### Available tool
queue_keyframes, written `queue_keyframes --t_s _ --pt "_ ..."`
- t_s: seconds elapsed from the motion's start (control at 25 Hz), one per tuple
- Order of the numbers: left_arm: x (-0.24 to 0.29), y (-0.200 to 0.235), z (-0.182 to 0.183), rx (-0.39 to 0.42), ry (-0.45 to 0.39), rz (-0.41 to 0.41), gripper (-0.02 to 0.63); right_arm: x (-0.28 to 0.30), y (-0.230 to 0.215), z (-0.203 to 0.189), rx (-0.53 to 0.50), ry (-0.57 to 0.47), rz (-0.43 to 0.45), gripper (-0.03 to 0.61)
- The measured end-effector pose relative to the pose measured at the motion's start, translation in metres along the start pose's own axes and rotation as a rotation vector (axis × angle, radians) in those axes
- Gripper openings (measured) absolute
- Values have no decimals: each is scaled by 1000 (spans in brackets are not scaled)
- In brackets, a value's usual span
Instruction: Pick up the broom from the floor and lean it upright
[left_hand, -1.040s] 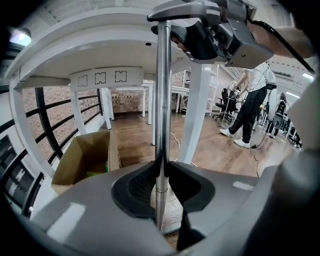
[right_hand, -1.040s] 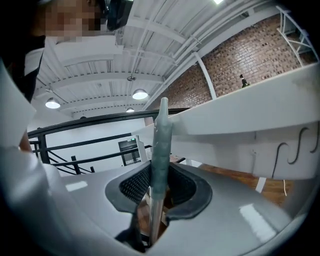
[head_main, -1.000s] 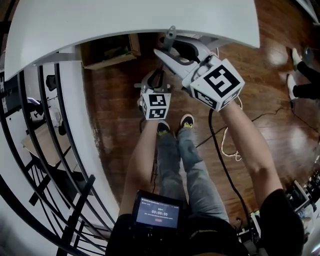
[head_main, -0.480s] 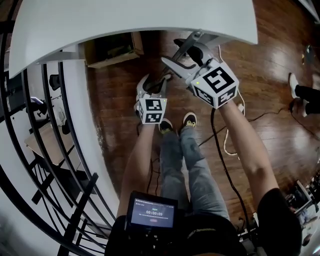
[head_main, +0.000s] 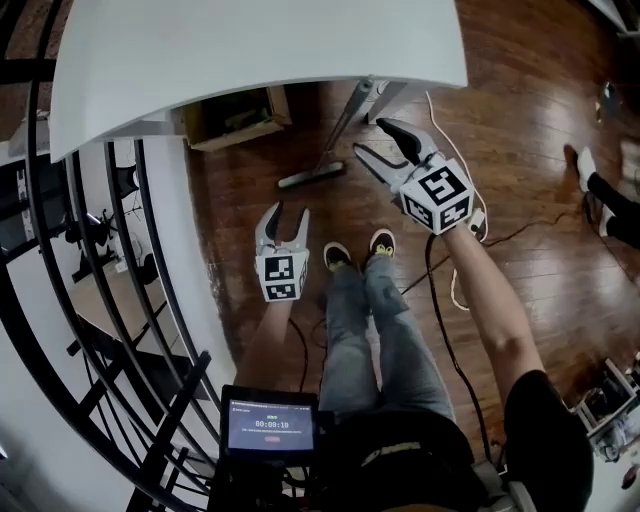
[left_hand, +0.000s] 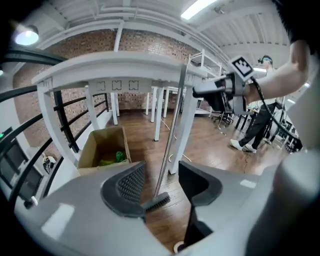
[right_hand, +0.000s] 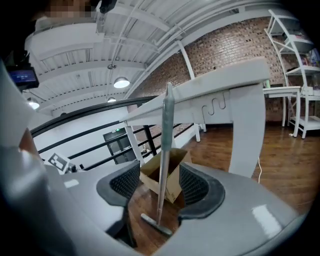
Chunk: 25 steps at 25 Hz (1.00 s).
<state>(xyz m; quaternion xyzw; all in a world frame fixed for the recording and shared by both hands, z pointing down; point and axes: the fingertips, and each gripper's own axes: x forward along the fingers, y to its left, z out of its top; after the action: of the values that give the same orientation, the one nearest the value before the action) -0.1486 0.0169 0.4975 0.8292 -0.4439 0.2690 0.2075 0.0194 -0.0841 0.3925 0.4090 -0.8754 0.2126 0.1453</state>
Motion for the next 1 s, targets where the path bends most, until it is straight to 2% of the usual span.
queue_keyframes --t_s 0.12,0.24,0.32,0.44,0.52,0.56,0.6,0.64,0.68,0.72,0.8,1.0 --pt "-67 -10 26 -45 -31 3 202 -37 19 0 -4 33 3 252" --pt "-103 -25 72 -15 -130 -15 170 -72 43 18 -38 -19 33 252" --pt "-81 -40 106 6 -216 -47 159 -76 35 26 -37 -92 69 252" --pt "17 -45 148 4 -318 -99 135 -37 -27 29 20 -244 121 249" --pt "74 -45 174 -8 -394 -85 117 -14 -67 31 44 -330 145 249" --pt "87 -47 184 -17 -422 -67 70 -11 -79 31 60 -355 153 241" --pt "92 -52 192 -32 -439 -57 18 -12 -86 30 79 -366 152 232" --pt "96 -58 200 -51 -447 -63 17 -15 -94 29 93 -369 133 199" --pt "102 -64 210 -70 -454 -85 17 -17 -104 28 97 -367 94 81" --pt "110 -68 218 -80 -464 -110 17 -16 -115 25 92 -361 48 6" --pt "122 -70 226 -73 -481 -127 17 -9 -126 13 79 -343 -9 3" --pt "125 -60 222 -56 -492 -79 17 5 -121 6 68 -346 9 3"
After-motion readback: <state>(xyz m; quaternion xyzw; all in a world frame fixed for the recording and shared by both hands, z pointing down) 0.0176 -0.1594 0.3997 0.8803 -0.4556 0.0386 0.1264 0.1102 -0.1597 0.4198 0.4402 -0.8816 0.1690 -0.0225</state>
